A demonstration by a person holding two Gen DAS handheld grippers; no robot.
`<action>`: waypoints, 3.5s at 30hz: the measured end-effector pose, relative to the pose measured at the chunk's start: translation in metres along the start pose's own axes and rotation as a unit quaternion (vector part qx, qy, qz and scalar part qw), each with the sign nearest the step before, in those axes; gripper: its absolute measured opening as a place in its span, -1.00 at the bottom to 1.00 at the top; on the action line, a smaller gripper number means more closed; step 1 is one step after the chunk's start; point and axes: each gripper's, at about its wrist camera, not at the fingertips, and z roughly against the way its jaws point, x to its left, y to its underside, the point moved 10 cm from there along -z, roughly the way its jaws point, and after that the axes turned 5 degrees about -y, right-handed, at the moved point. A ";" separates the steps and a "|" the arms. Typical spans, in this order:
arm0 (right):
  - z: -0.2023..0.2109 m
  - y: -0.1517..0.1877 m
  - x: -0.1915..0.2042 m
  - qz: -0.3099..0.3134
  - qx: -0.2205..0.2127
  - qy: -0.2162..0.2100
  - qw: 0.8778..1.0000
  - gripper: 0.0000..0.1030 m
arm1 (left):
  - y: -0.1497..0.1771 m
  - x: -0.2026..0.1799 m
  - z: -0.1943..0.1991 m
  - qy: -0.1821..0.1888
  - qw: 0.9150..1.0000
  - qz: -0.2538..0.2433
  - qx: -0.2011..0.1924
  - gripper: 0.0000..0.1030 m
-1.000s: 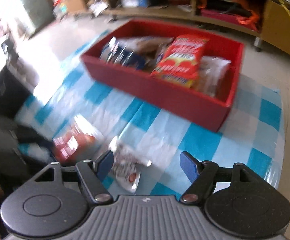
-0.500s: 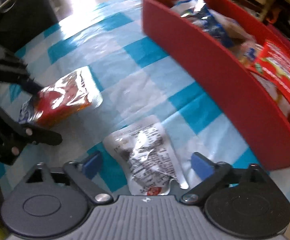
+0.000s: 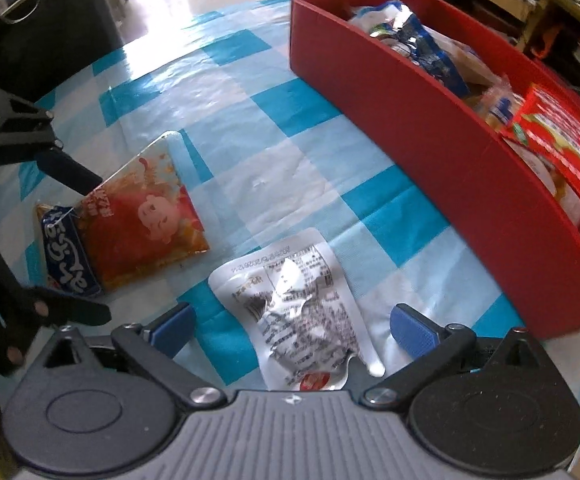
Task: Organize snacks
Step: 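Close the left tool on the cartoon bread pack while the right grasps the silver packet, then carry the bread pack and silver packet with both tools over the red box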
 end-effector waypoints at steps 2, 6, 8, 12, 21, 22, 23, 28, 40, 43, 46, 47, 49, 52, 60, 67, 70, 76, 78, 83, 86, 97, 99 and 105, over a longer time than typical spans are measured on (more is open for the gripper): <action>0.008 0.007 0.004 -0.026 -0.001 0.009 1.000 0.58 | 0.002 -0.001 0.000 -0.007 1.000 -0.007 0.000 0.86; 0.021 0.020 0.008 -0.055 -0.006 0.023 0.998 0.01 | 0.007 0.008 -0.006 -0.026 0.999 0.010 0.022 1.00; 0.025 0.029 0.011 -0.070 0.002 0.011 0.997 0.01 | 0.008 0.013 -0.006 -0.032 0.999 0.017 0.022 1.00; 0.029 0.038 0.008 -0.115 0.007 0.016 0.993 0.13 | 0.010 0.022 -0.004 -0.020 0.999 0.041 0.018 1.00; 0.011 0.028 0.002 -0.128 -0.012 0.019 0.991 0.97 | 0.009 0.019 -0.005 -0.040 0.999 0.033 -0.002 1.00; 0.010 0.027 0.002 -0.130 -0.009 0.022 0.991 0.98 | 0.010 0.018 -0.005 -0.042 0.999 0.029 -0.007 1.00; 0.010 0.027 0.003 -0.126 -0.005 0.024 0.992 0.97 | 0.011 0.017 -0.004 -0.043 0.999 0.026 -0.013 1.00; 0.007 0.026 0.007 -0.105 0.004 0.045 0.993 0.94 | 0.015 0.018 -0.001 -0.043 0.998 0.027 -0.026 1.00; 0.028 0.026 0.011 -0.105 -0.014 0.034 0.994 0.00 | 0.007 0.011 0.016 -0.039 0.997 0.069 -0.025 0.21; 0.039 0.025 0.007 -0.118 -0.033 0.038 0.992 0.00 | 0.002 0.012 0.016 -0.033 0.996 0.083 -0.022 0.14; 0.051 0.024 0.001 -0.135 -0.051 0.041 0.989 0.00 | -0.004 0.010 0.019 -0.019 0.995 0.096 -0.028 0.11; 0.054 0.024 -0.002 -0.141 -0.057 0.042 0.988 0.00 | -0.007 0.010 0.021 -0.014 0.994 0.100 -0.032 0.11; 0.060 0.022 -0.006 -0.151 -0.066 0.042 0.985 0.00 | -0.014 0.008 0.028 -0.009 0.993 0.105 -0.043 0.10; 0.067 0.017 -0.013 -0.160 -0.079 0.043 0.983 0.00 | -0.027 0.007 0.036 0.002 0.992 0.113 -0.061 0.10; 0.075 0.006 -0.023 -0.172 -0.094 0.046 0.980 0.00 | -0.050 0.004 0.044 0.008 0.989 0.126 -0.077 0.10; 0.084 0.003 -0.029 -0.177 -0.107 0.050 0.977 0.00 | -0.057 0.003 0.050 0.008 0.988 0.129 -0.088 0.11; 0.087 0.001 -0.028 -0.176 -0.113 0.049 0.977 0.00 | -0.059 0.002 0.056 0.007 0.987 0.124 -0.099 0.11; 0.093 -0.003 -0.028 -0.175 -0.123 0.050 0.975 0.00 | -0.064 0.002 0.062 0.006 0.986 0.125 -0.110 0.11; 0.094 -0.005 -0.028 -0.176 -0.127 0.050 0.975 0.00 | -0.066 0.001 0.063 0.005 0.986 0.125 -0.112 0.11; 0.101 -0.009 -0.030 -0.178 -0.139 0.052 0.973 0.00 | -0.071 0.000 0.067 0.005 0.985 0.126 -0.117 0.11; 0.104 -0.011 -0.034 -0.183 -0.145 0.053 0.971 0.00 | -0.077 0.000 0.070 0.001 0.984 0.125 -0.124 0.11; 0.117 -0.022 -0.051 -0.198 -0.169 0.063 0.964 0.00 | -0.104 0.000 0.082 -0.008 0.980 0.124 -0.154 0.11; 0.120 -0.025 -0.054 -0.200 -0.174 0.066 0.962 0.00 | -0.108 0.000 0.084 -0.006 0.980 0.124 -0.158 0.11; 0.128 -0.031 -0.069 -0.216 -0.190 0.071 0.955 0.00 | -0.122 0.004 0.088 -0.011 0.977 0.127 -0.170 0.12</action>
